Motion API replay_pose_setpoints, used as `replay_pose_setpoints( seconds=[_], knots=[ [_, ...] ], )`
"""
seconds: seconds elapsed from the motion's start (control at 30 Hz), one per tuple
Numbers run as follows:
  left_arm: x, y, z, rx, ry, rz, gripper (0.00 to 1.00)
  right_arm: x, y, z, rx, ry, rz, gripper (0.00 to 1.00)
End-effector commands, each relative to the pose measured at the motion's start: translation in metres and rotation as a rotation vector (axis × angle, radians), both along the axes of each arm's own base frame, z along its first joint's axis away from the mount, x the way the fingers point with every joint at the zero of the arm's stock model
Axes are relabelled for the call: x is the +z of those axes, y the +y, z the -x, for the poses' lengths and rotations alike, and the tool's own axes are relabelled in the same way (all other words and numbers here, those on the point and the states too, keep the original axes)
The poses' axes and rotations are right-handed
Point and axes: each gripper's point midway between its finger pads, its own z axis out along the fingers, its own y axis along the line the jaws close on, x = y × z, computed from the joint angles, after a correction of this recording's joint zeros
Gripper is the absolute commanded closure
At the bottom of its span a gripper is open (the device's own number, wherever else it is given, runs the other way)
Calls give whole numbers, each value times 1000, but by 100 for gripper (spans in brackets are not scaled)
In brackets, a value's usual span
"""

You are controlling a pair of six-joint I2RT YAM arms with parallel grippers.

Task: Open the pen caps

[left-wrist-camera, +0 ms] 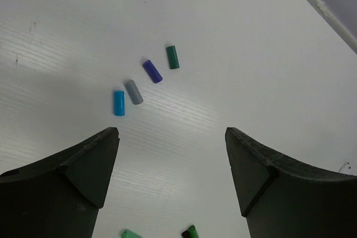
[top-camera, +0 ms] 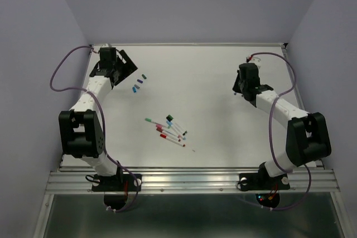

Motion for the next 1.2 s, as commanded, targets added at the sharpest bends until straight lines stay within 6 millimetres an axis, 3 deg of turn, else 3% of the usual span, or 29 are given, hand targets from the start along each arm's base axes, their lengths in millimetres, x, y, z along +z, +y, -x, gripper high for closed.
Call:
replay_pose_setpoints(
  seconds=[0.0, 0.2, 0.33, 0.47, 0.67, 1.0, 1.17],
  knots=[
    [24, -3, 6, -26, -67, -28, 11, -4, -73, 2, -254, 11, 25, 99],
    [37, -25, 5, -141, -138, -21, 9, -17, -141, 0, -392, 51, 111, 99],
    [36, -30, 2, -167, -152, -23, 9, -40, -162, -4, -421, 104, 83, 99],
    [31, -33, -2, -183, -141, -18, 9, -61, -169, -2, -413, 158, 99, 99],
    [31, -34, -2, -191, -143, -18, 9, -82, -165, -10, -371, 196, 99, 99],
    [33, -34, -3, -187, -145, -15, 9, -89, -156, -24, -330, 190, 59, 97],
    [33, -34, -3, -186, -145, -14, 9, -85, -154, -26, -327, 178, 44, 86]
  ],
)
